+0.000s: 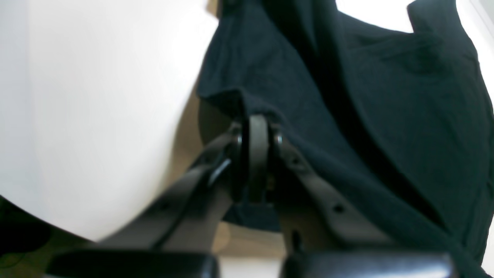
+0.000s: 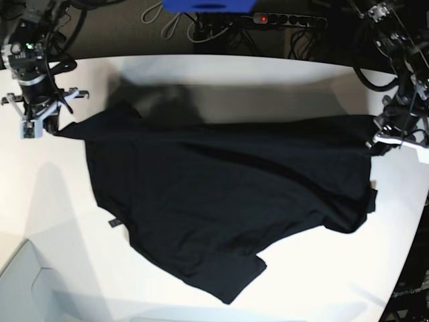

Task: Layout the t-shirt on the table in an organized manner, then fold the t-shirt properly
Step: 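Pull the corners outward with both grippers to smooth the shirt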

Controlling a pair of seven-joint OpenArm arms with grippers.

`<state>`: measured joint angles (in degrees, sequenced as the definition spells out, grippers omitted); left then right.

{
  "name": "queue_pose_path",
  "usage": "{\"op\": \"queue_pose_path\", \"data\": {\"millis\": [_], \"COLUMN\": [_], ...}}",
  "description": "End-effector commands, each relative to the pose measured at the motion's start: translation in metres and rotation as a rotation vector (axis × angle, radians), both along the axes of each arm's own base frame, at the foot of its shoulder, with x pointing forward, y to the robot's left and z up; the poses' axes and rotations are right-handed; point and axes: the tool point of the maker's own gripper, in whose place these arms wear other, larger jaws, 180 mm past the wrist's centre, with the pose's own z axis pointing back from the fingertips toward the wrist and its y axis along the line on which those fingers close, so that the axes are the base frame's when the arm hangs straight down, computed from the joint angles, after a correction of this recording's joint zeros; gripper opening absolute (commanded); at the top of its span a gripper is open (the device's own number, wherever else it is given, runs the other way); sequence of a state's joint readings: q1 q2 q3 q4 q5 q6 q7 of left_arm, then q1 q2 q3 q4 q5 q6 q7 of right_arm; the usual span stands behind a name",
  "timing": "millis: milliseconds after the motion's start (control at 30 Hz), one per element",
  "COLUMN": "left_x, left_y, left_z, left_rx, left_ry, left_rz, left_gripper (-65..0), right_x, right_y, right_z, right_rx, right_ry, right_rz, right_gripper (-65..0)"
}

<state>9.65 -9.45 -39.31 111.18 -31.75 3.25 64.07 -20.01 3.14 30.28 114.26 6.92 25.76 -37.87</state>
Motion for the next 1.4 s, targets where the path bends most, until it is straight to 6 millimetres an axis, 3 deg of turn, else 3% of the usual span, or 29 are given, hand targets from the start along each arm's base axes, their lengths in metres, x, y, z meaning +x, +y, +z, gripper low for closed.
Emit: {"op": "queue_pose_path", "data": {"millis": [0,533,767,967,1033,1233,1367], "left_x": [0.006,-0.002,-0.021,-0.033,-0.035,-0.046,-0.046], "left_y": [0.003,0.001,0.002,0.004,0.003,0.004,0.003], "left_z": [0.015,0.004,-0.012,-0.021,-0.022,-0.029,-0.030], "left_rx": [0.022,0.005,0.011,0.018,0.013,0.019,0.019], "left_ry": [-0.047,-0.012,0.046,0.087,0.091,0.123,0.126], "left_rz": [0.002,0.003,0.006,0.009,0.007,0.006,0.007], "left_gripper": [-64.9,-64.9,-64.9,-64.9,-64.9,-64.9,-64.9], "right_x": [0.005,-0.035,-0.052,-0.057,-0.062,-0.073,-0.064], "right_y": [-0.002,0.018,0.020,0.020,0.020,0.020,0.013], "right_z": [0.005,-0.083,-0.092,-0.081,-0.083,-0.085,-0.067], "right_rx": [-0.002,0.162,0.167,0.141,0.141,0.135,0.106], "right_ry": [-0.030,0.189,0.229,0.221,0.234,0.252,0.202], "right_rz": [0.007,-0.035,-0.038,-0.027,-0.028,-0.028,-0.036], "right_gripper": [-65.0,-65.0,-65.0,-65.0,-61.4,-39.7,-34.6]}}
